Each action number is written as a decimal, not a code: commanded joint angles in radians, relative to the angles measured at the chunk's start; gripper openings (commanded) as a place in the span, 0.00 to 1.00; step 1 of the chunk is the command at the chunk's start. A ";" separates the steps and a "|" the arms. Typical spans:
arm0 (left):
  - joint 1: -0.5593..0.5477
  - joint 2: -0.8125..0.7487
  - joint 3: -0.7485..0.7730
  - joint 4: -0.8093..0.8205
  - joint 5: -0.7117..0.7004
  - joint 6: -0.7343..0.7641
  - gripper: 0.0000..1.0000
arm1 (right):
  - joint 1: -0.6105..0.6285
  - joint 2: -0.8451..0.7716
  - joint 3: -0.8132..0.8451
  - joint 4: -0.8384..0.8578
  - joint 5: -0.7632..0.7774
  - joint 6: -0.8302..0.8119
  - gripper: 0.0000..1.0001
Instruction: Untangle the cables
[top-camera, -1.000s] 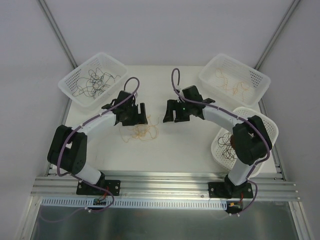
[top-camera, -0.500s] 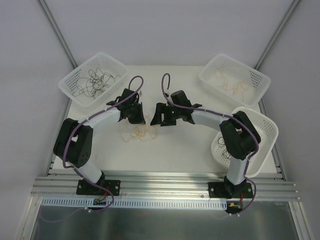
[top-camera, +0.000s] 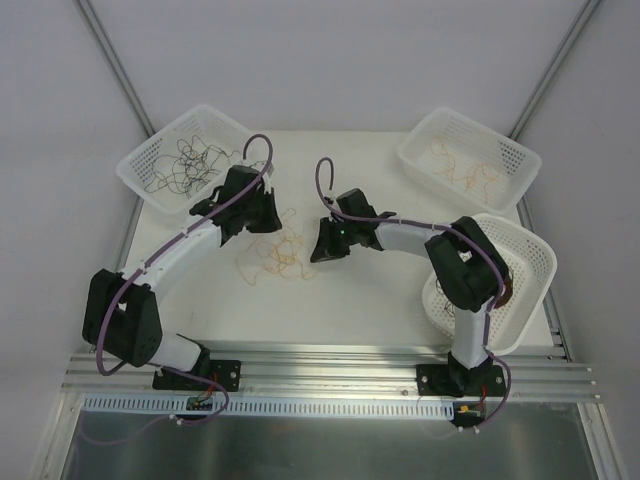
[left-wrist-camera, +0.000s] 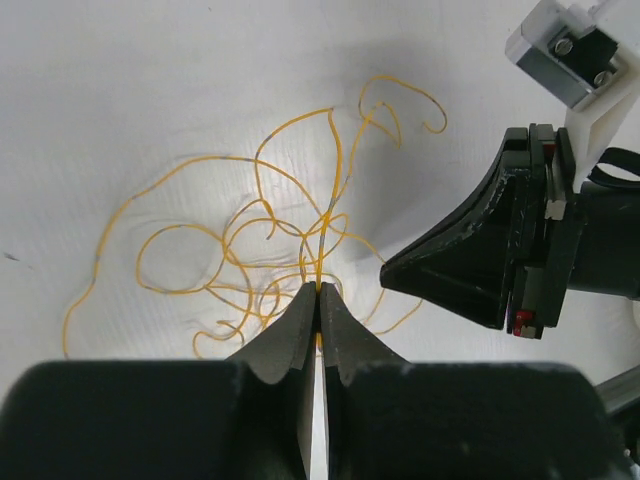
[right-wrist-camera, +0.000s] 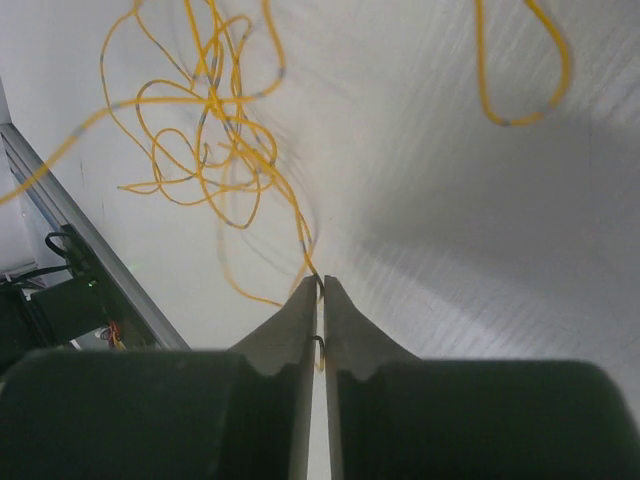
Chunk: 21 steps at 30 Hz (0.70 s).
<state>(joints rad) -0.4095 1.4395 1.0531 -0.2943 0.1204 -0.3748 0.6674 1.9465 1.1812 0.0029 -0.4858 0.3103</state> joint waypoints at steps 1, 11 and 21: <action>0.026 -0.070 0.064 -0.043 -0.057 0.069 0.00 | -0.015 -0.026 0.006 0.002 0.006 -0.036 0.07; 0.192 -0.172 0.111 -0.164 -0.209 0.180 0.00 | -0.311 -0.302 -0.111 -0.237 0.093 -0.140 0.01; 0.253 -0.179 0.133 -0.272 -0.395 0.254 0.00 | -0.575 -0.524 0.136 -0.504 0.089 -0.263 0.01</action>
<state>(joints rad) -0.1761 1.2823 1.1545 -0.5079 -0.1783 -0.1616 0.1276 1.4990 1.2304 -0.4046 -0.3824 0.1028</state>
